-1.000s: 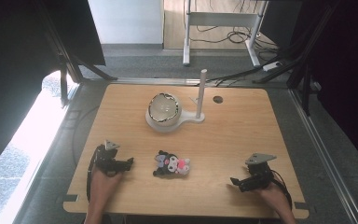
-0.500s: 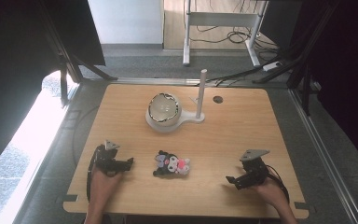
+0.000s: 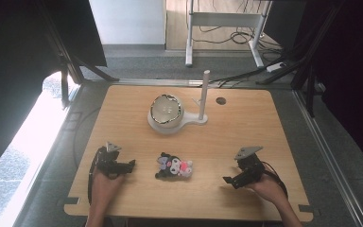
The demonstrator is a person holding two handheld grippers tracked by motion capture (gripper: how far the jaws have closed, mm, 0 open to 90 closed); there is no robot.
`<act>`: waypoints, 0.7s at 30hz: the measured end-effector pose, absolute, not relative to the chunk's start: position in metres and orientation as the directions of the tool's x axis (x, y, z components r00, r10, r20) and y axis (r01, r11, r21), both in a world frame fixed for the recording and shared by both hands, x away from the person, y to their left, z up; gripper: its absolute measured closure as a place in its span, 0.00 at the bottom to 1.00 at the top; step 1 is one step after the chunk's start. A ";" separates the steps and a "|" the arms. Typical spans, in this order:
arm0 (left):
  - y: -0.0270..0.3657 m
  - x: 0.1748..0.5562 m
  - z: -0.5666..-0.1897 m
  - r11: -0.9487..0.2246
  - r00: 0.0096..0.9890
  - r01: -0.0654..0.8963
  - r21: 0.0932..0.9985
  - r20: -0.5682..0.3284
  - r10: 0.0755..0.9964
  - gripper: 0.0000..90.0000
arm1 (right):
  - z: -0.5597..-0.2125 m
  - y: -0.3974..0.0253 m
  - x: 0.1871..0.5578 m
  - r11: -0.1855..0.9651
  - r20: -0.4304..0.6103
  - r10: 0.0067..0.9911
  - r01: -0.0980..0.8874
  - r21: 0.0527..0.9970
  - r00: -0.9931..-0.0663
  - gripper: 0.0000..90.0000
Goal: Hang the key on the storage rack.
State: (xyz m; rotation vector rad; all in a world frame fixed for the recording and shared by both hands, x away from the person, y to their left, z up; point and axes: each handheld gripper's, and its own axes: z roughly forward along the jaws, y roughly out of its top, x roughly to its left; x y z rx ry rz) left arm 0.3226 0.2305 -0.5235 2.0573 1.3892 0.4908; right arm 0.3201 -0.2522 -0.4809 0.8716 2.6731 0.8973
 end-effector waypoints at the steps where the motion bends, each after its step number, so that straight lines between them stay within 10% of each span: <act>1: 0.230 0.323 -0.524 -0.271 0.383 0.701 0.660 -0.028 0.923 0.01 | -0.481 -0.250 0.321 0.648 0.008 0.584 0.472 0.599 -0.812 0.02; 21: 0.230 0.323 -0.524 -0.271 0.383 0.701 0.660 -0.028 0.923 0.01 | -0.475 -0.214 0.338 0.711 0.014 0.503 0.423 0.562 -0.864 0.02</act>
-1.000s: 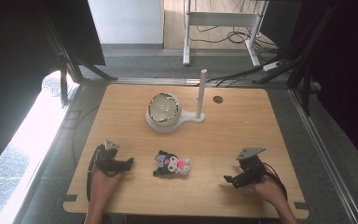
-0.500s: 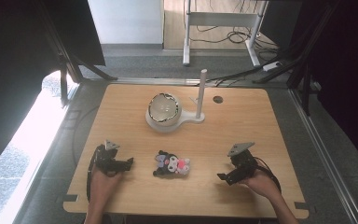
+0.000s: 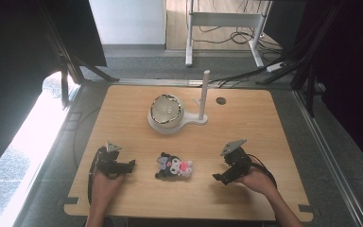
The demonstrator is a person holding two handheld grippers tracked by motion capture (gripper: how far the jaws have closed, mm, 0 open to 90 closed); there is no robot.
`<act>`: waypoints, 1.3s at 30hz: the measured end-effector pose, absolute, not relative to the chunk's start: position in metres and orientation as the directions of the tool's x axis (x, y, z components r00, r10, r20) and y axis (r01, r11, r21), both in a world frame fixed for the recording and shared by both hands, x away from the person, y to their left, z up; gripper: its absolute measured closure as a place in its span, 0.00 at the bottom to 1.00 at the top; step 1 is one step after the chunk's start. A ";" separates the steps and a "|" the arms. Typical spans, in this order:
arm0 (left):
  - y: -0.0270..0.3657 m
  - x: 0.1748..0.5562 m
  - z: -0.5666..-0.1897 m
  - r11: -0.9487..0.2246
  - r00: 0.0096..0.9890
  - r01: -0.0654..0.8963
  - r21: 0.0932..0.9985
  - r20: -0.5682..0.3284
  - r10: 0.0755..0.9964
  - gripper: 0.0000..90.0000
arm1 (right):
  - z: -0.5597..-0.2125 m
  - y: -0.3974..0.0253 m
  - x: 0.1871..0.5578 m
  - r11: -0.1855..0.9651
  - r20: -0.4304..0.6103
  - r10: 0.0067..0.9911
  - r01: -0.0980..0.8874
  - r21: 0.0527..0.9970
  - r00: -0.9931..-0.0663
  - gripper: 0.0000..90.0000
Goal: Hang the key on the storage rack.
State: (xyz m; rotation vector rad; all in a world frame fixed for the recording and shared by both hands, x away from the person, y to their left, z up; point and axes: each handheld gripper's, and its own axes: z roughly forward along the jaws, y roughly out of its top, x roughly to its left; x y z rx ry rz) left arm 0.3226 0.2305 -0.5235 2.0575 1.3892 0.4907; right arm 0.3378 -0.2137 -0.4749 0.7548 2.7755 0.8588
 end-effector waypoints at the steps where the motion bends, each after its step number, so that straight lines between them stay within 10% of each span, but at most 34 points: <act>1: 0.230 0.323 -0.524 -0.271 0.383 0.701 0.660 -0.028 0.923 0.01 | -0.475 -0.212 0.338 0.715 0.014 0.499 0.420 0.559 -0.867 0.02; 39: 0.231 0.323 -0.523 -0.273 0.385 0.701 0.659 -0.027 0.922 0.01 | -0.475 -0.102 0.359 0.882 0.033 0.246 0.238 0.408 -0.969 0.01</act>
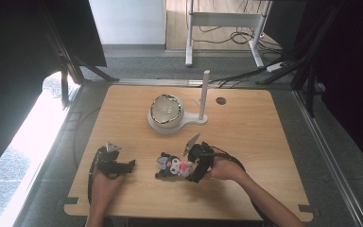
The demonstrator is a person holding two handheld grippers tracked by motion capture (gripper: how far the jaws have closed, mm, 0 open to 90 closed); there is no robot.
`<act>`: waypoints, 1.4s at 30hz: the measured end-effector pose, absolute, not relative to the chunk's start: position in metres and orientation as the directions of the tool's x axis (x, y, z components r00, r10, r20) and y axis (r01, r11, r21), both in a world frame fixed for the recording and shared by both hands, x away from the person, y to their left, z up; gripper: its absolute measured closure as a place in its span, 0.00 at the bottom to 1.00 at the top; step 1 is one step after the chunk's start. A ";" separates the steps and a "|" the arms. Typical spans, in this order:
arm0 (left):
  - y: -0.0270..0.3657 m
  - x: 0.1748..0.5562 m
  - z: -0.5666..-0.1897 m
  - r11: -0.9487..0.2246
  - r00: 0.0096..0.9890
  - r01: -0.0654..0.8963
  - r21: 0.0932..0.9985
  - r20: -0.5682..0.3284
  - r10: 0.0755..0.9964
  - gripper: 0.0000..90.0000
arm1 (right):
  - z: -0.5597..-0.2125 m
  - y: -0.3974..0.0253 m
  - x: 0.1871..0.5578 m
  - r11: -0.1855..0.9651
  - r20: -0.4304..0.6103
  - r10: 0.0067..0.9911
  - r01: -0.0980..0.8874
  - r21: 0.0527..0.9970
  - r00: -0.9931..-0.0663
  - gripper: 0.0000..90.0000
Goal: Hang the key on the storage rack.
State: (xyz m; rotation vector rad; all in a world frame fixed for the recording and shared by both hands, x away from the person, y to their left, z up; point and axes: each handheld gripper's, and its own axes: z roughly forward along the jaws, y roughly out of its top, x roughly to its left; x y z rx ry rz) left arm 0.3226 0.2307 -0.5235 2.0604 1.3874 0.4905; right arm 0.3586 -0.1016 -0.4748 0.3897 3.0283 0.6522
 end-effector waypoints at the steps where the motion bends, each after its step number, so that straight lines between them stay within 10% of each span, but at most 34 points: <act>1: 0.231 0.323 -0.523 -0.274 0.385 0.701 0.659 -0.027 0.922 0.01 | -0.475 -0.098 0.359 0.887 0.035 0.236 0.230 0.401 -0.971 0.02; 12: 0.231 0.323 -0.523 -0.274 0.385 0.701 0.659 -0.027 0.922 0.01 | -0.482 -0.057 0.362 0.932 0.037 0.184 0.187 0.311 -0.982 0.16; 19: 0.231 0.323 -0.523 -0.274 0.386 0.701 0.659 -0.027 0.922 0.01 | -0.483 -0.044 0.360 0.957 0.008 0.165 0.162 0.242 -0.986 0.45; 42: 0.231 0.323 -0.523 -0.273 0.385 0.701 0.659 -0.028 0.922 0.01 | -0.430 -0.094 0.382 0.929 0.064 0.196 0.206 0.306 -0.979 0.47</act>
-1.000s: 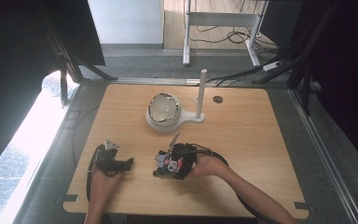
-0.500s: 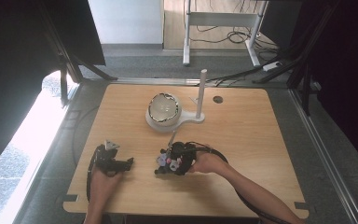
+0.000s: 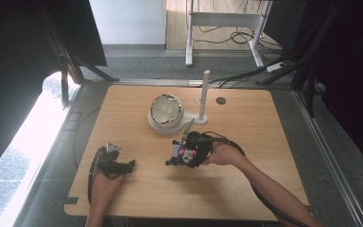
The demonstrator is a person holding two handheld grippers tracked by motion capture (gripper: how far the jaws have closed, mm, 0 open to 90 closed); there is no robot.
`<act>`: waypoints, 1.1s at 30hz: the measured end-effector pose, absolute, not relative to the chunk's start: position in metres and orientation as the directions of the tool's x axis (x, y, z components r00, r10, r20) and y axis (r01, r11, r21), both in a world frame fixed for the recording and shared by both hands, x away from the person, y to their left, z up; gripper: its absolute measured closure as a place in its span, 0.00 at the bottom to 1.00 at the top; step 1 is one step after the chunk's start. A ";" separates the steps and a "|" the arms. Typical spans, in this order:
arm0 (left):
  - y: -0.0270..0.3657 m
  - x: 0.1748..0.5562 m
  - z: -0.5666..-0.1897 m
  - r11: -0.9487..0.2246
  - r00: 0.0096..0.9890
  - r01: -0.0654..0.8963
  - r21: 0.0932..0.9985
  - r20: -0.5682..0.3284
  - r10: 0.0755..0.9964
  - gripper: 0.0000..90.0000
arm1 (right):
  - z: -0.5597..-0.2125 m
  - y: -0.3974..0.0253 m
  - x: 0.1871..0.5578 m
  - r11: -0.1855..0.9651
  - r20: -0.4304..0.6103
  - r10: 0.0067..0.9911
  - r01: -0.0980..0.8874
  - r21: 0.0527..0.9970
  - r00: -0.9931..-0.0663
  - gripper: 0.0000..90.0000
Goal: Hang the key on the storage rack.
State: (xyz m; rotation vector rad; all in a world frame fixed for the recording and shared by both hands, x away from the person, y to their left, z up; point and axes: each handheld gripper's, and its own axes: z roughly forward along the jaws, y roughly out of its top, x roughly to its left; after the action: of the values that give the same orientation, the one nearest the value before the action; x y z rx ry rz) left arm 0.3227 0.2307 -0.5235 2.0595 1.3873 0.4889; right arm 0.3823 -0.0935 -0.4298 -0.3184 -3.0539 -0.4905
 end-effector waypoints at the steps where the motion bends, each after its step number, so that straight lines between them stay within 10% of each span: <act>1: 0.231 0.323 -0.523 -0.273 0.385 0.701 0.659 -0.028 0.922 0.01 | -0.427 -0.096 0.384 0.927 0.061 0.204 0.213 0.308 -0.977 0.47; 33: 0.231 0.323 -0.524 -0.273 0.386 0.699 0.661 -0.026 0.922 0.01 | -0.361 -0.168 0.431 0.884 0.004 0.329 0.309 0.351 -0.944 0.47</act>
State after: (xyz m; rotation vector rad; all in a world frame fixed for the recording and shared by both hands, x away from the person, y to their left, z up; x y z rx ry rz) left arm 0.3228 0.2307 -0.5236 2.0588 1.3856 0.4925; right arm 0.4314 -0.1685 -0.3611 -0.5261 -3.1032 -0.5637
